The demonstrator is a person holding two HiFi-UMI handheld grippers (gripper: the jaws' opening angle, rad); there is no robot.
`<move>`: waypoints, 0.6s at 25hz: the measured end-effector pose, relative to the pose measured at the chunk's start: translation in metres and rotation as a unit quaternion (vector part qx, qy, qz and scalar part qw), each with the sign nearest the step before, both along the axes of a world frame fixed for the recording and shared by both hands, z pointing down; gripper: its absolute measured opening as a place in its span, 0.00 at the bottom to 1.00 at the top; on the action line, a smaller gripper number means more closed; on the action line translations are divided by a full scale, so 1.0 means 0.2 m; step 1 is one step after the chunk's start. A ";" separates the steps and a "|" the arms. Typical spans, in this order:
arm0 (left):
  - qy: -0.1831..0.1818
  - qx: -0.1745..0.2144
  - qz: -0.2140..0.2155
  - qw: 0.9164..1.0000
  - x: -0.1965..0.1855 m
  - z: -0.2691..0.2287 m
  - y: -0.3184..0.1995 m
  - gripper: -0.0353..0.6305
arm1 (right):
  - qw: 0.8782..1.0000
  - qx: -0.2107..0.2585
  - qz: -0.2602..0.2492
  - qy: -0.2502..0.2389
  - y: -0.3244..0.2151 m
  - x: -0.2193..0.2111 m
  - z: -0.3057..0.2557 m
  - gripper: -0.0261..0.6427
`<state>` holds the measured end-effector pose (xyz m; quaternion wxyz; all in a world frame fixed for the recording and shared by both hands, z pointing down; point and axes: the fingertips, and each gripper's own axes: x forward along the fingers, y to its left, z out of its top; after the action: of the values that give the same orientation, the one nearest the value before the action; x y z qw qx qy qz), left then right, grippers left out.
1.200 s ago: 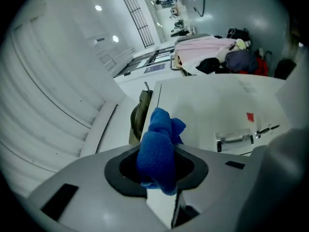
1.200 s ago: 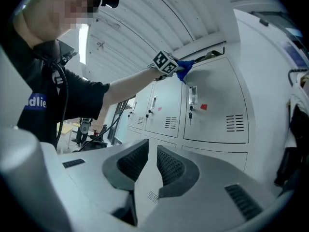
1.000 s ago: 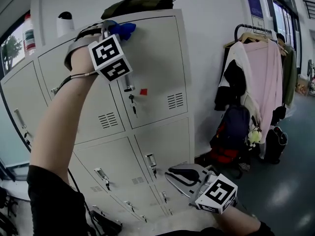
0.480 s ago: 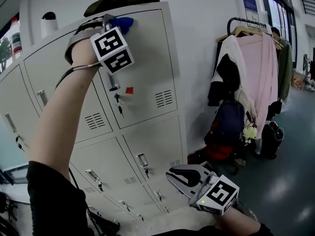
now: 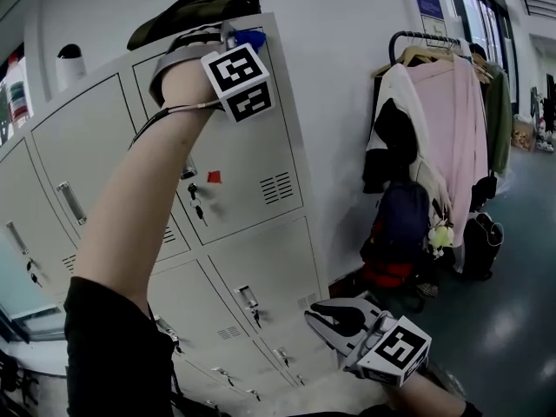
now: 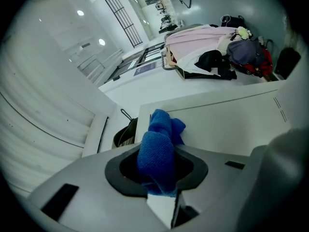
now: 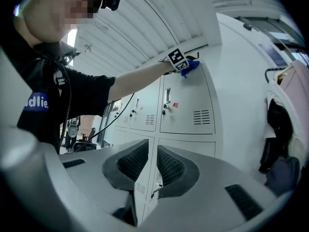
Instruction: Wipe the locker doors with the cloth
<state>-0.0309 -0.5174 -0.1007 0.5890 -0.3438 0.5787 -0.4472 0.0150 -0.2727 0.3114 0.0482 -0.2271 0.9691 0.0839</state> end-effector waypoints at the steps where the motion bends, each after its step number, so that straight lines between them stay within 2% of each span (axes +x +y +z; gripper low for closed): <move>1: -0.002 -0.002 0.001 1.000 0.02 0.00 -0.01 0.22 | 1.000 -0.002 -0.002 0.001 -0.01 0.00 0.00 0.12; 8: -0.016 -0.016 0.011 1.000 0.05 0.06 0.03 0.22 | 1.000 -0.006 -0.014 -0.006 -0.03 -0.05 0.03 0.12; 11: -0.021 -0.029 0.006 0.999 -0.09 0.16 0.13 0.22 | 1.000 -0.013 -0.028 -0.004 0.01 -0.12 0.05 0.12; 15: -0.023 -0.032 -0.020 0.999 -0.36 0.21 0.28 0.22 | 0.998 -0.039 -0.050 0.011 0.06 -0.24 0.10 0.12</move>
<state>-0.1034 -0.4610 -0.0586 0.5816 -0.3407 0.5572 -0.4849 -0.0329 -0.2601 0.3316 0.0324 -0.1793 0.9821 0.0466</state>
